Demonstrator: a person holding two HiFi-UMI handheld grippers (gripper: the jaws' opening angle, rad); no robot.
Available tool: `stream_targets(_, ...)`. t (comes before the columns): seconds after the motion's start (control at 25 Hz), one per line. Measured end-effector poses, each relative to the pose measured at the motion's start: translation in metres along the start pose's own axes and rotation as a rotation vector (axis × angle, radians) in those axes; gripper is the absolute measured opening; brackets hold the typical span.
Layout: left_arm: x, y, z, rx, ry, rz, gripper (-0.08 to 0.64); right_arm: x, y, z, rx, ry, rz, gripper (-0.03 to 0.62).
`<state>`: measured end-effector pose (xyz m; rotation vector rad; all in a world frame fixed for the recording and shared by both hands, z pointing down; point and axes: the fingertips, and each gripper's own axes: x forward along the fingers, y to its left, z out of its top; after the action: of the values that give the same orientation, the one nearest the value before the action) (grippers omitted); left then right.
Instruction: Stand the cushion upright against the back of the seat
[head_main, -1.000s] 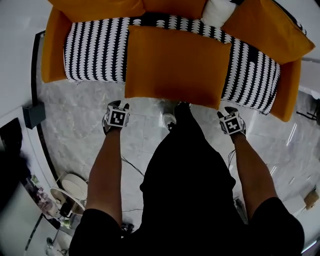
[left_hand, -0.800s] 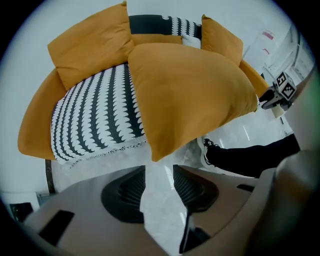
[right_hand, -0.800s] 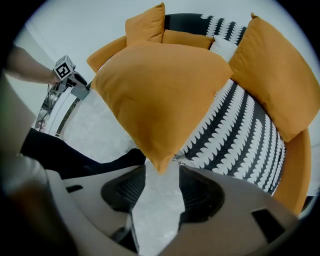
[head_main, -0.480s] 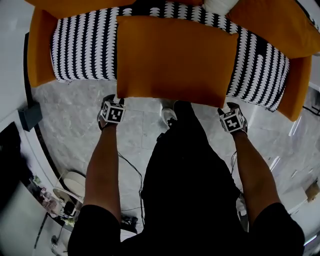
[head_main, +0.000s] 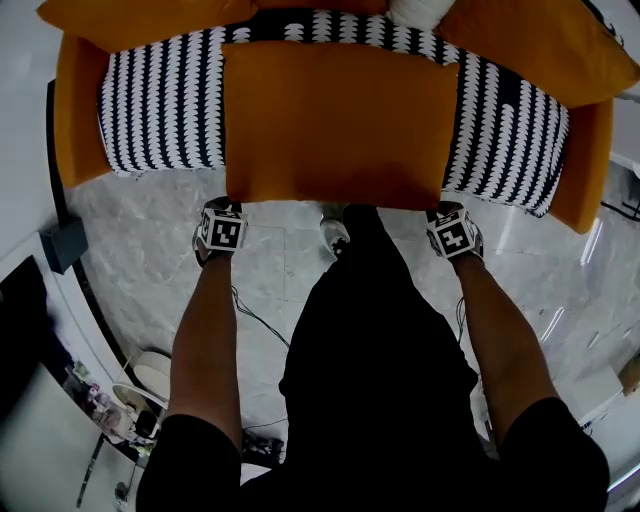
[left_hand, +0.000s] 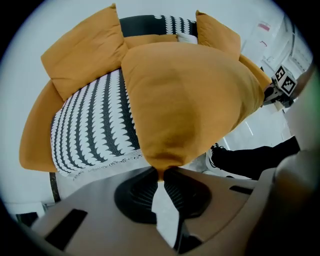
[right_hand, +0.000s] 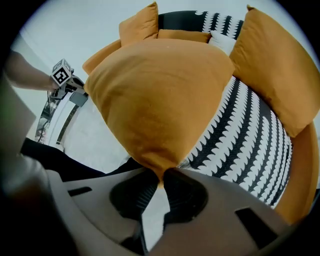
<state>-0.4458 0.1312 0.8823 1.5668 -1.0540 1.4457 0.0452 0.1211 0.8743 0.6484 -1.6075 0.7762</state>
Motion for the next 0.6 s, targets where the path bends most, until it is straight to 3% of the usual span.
stream_targets(0.24,-0.030,0.000,0.007,-0.030,-0.018,0.007,0.040,-0.037,0.004,0.006,0.046,-0.058,0.040,0.052)
stream_targets(0.6,-0.085,0.017,0.038,-0.150,-0.098,0.017,0.038,-0.090,-0.007,0.040,0.089,-0.174,0.033,0.051)
